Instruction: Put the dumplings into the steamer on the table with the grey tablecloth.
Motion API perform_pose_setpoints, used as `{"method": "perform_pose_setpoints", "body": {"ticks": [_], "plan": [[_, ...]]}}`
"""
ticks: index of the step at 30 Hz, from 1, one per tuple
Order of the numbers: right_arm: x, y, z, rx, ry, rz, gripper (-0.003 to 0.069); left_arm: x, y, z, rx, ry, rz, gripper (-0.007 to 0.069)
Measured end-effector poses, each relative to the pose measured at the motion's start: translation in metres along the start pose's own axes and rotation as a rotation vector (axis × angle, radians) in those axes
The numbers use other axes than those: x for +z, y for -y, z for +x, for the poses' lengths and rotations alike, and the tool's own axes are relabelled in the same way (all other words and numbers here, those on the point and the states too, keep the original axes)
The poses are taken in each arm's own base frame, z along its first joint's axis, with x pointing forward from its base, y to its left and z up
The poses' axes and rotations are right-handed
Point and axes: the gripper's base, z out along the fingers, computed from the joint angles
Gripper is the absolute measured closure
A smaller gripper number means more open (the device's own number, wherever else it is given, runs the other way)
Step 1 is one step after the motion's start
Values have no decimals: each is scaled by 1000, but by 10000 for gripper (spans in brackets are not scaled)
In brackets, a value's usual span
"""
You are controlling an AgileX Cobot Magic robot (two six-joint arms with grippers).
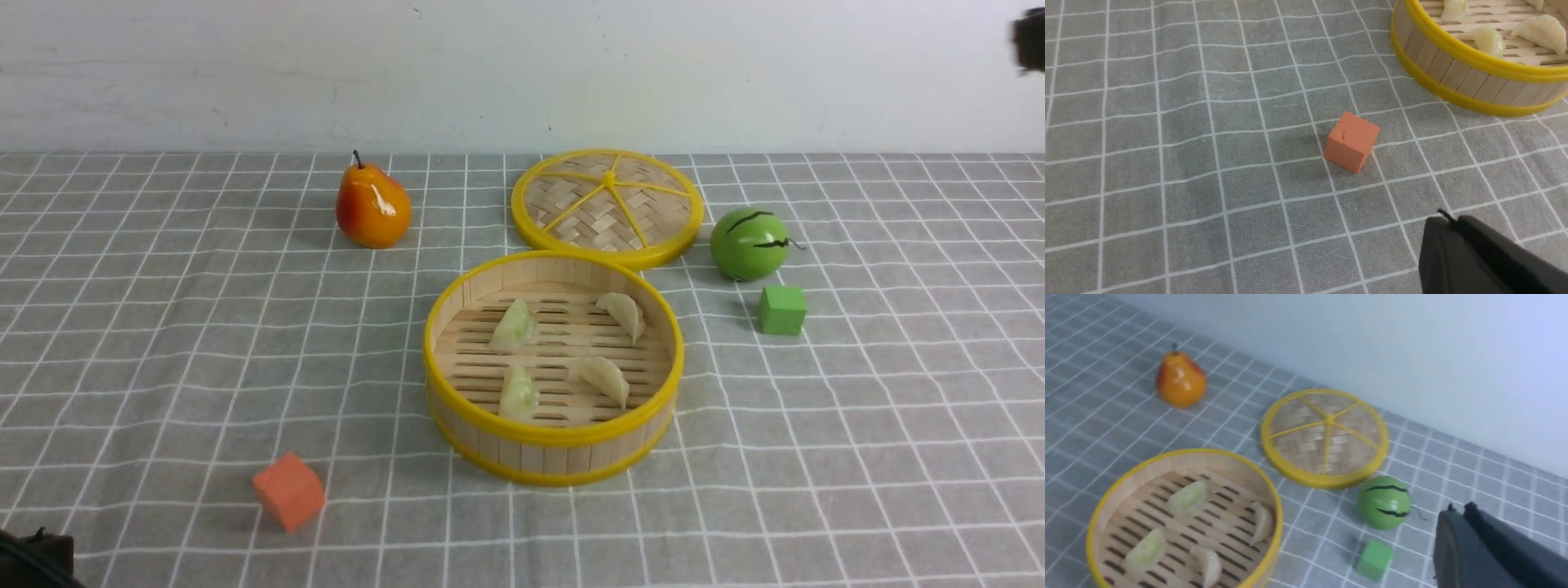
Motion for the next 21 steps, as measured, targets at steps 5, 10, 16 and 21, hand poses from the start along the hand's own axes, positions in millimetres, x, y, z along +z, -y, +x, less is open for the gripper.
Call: {"method": "perform_pose_setpoints", "body": {"ticks": [5,10,16,21], "plan": [[-18,-2,49,81,112,101,678,0,0,0,0,0,0,604],[1,-11,118,108,31,111,678,0,0,0,0,0,0,604],[10,-17,170,131,-102,103,678,0,0,0,1,0,-1,596],[12,-21,208,149,-216,99,676,0,0,0,1,0,-1,592]]}}
